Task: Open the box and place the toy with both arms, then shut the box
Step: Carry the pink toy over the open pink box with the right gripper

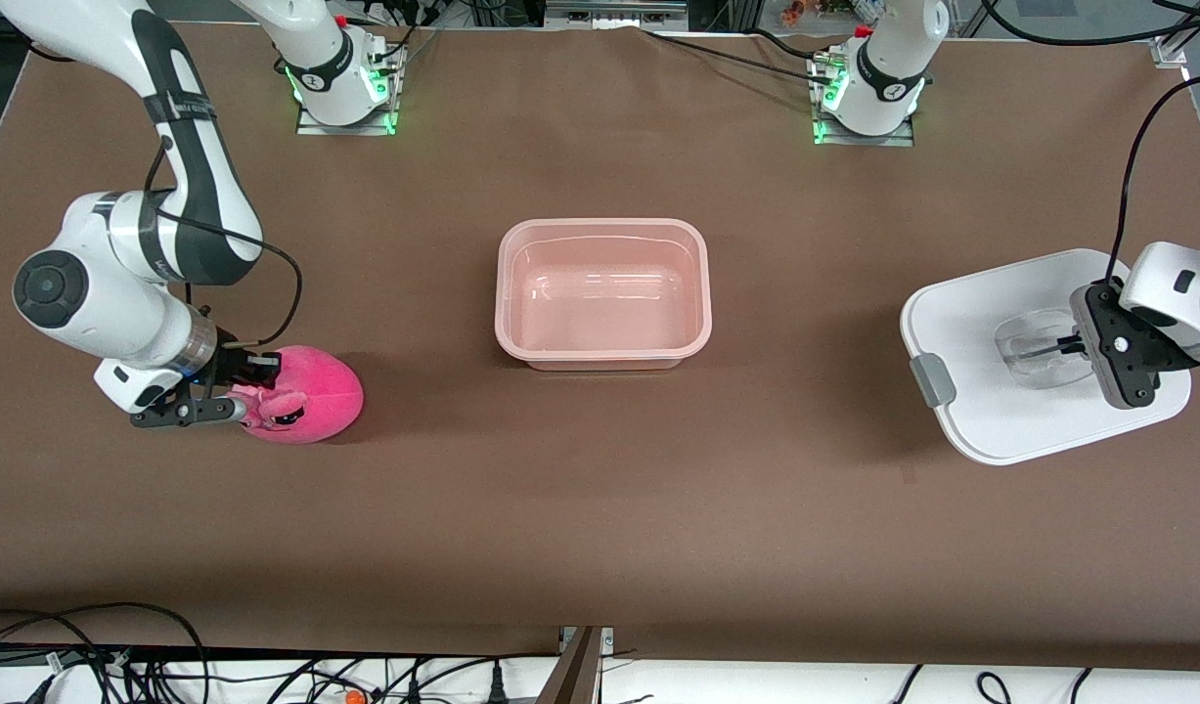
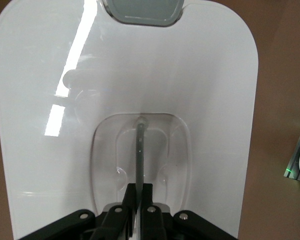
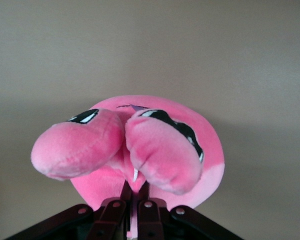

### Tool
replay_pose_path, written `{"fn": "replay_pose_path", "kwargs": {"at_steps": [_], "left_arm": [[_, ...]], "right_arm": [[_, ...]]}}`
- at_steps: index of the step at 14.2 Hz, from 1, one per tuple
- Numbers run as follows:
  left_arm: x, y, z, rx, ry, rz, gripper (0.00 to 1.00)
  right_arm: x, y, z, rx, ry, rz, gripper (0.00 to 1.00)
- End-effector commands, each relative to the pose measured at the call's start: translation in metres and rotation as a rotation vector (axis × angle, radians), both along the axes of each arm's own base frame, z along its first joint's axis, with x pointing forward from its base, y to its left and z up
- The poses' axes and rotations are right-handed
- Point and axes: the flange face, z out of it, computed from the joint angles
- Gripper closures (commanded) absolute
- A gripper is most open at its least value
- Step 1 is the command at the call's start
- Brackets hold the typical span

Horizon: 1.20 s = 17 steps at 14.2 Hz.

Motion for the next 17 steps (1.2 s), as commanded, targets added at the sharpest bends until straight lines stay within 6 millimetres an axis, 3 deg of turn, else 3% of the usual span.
{"fn": "replay_pose_path", "kwargs": {"at_steps": [1, 5, 10, 14, 17], "left_arm": [[0.001, 0.001, 0.012, 0.019, -0.008, -0.017, 1.00], [0.003, -0.001, 0.014, 0.019, -0.016, -0.020, 1.00], [0.003, 0.005, 0.013, 0.015, -0.014, -0.015, 1.00], [0.003, 0.004, 0.012, 0.016, -0.011, -0.014, 1.00], [0.003, 0.009, 0.011, 0.014, -0.009, -0.007, 1.00]], "right_arm": [[0.002, 0.020, 0.050, 0.028, 0.032, 0.043, 1.00], [-0.003, 0.070, 0.118, 0.047, 0.128, 0.135, 1.00], [-0.054, 0.203, 0.178, 0.053, 0.218, 0.376, 1.00], [-0.105, 0.309, 0.191, 0.047, 0.212, 0.575, 1.00], [-0.128, 0.357, 0.192, 0.051, 0.198, 0.667, 1.00]]}}
